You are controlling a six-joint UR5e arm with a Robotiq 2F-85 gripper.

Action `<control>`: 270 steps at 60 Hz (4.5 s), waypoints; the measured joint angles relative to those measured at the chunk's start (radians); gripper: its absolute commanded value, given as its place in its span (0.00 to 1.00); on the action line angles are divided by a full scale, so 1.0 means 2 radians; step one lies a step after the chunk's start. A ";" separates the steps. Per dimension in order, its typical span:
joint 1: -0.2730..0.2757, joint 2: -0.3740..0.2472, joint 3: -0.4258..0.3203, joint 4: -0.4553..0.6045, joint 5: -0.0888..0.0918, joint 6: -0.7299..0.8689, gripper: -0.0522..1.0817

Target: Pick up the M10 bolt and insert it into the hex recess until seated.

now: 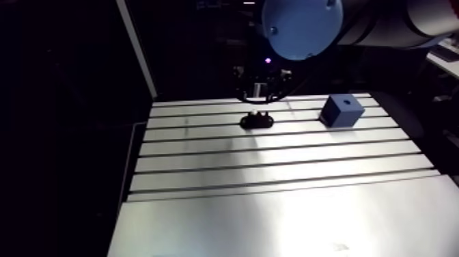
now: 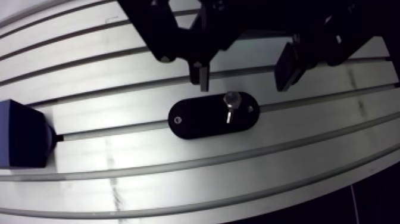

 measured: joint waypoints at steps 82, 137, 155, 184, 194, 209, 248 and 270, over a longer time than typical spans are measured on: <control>0.001 0.026 0.007 -0.030 0.000 -0.013 0.38; 0.000 0.036 0.010 -0.037 -0.001 -0.012 0.44; 0.000 0.038 0.010 -0.037 -0.001 -0.012 0.47; 0.001 0.039 0.011 -0.038 -0.001 -0.012 0.51; 0.001 0.039 0.012 -0.039 -0.002 -0.012 0.51; 0.001 0.039 0.012 -0.043 -0.002 -0.011 0.52; 0.001 0.039 0.012 -0.045 -0.002 -0.011 0.55; 0.001 0.039 0.013 -0.045 -0.001 -0.011 0.56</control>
